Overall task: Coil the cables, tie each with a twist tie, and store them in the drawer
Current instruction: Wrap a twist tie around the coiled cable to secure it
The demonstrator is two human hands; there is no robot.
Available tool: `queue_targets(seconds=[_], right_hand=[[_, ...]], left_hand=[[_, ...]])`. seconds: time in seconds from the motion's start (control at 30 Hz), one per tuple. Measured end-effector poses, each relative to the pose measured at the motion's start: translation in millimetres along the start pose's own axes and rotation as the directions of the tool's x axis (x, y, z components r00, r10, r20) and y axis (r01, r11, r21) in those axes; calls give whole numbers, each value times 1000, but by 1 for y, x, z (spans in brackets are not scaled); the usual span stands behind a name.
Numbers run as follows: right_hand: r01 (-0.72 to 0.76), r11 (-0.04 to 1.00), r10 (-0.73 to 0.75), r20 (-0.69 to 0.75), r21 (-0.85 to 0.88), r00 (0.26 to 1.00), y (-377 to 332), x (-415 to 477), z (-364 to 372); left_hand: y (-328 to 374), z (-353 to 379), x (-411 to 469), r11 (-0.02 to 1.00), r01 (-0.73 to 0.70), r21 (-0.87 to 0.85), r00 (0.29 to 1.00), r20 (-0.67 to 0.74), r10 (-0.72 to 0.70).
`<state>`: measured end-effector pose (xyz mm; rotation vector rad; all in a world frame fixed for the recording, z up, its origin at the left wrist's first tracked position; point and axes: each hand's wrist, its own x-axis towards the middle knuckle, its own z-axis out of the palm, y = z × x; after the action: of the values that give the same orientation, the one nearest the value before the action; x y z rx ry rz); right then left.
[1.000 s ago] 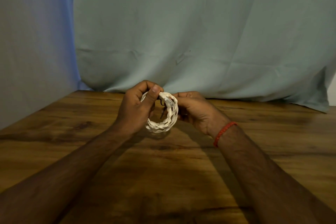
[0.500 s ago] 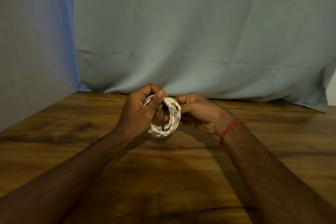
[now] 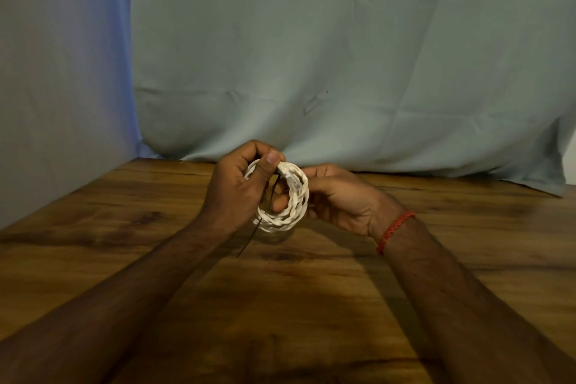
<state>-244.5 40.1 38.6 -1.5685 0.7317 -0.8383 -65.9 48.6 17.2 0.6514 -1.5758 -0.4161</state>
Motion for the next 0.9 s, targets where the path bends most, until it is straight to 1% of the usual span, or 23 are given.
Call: queue_targets(seconds=[0.07,0.2,0.27,0.3,0.33,0.37,0.4,0.43,0.47,0.5,0.57,0.63,0.67,0.73,0.8,0.87,0.9], right_hand=[[-11,1000,11,-18,-3,1000,0,0,0],[-36,999,35,-102,-4,994,-2,1,3],[-4,999,-8,-217,-54,976,-5,2,6],[32,993,-66,-302,-117,951,-6,4,6],[79,971,-163,-385,-225,909,-5,5,5],[129,914,-307,-446,-385,841,-4,5,4],[176,809,-477,-451,-561,754,-2,6,3],[220,676,-628,-393,-703,672,0,5,2],[264,552,-729,-304,-791,614,0,4,4],[302,452,-784,-213,-839,583,-1,3,6],[337,295,-821,-57,-894,568,-3,2,13],[336,195,-812,41,-921,582,-4,2,16],[330,166,-804,67,-929,591,-4,2,15],[318,145,-797,80,-937,599,-4,1,13],[329,177,-801,58,-928,596,-6,-1,12],[372,232,-811,32,-899,584,-8,-2,15],[384,240,-813,31,-892,581,-9,-2,17]], left_hand=[[0,0,0,1000,7,2,1000,0,-7],[-1,1,1,998,56,-3,998,-7,-56],[-1,0,2,997,79,-1,997,-11,-79],[-1,0,3,996,90,12,996,-18,-90],[-2,-1,3,994,102,24,994,-31,-102],[-3,-2,4,993,114,33,993,-46,-113],[-5,-3,4,991,124,41,991,-63,-122],[-6,-4,5,990,134,47,988,-79,-130],[-7,-4,6,988,143,52,986,-92,-138],[-8,-4,6,987,148,56,985,-100,-142],[-9,-5,7,986,156,64,983,-108,-149],[-9,-5,8,983,167,75,981,-110,-158],[-9,-6,8,982,170,81,981,-108,-161],[-10,-6,9,980,173,94,981,-103,-163],[-10,-6,9,979,178,100,980,-109,-167],[-11,-7,10,977,186,103,977,-127,-172],[-11,-8,11,977,188,103,975,-137,-173]])
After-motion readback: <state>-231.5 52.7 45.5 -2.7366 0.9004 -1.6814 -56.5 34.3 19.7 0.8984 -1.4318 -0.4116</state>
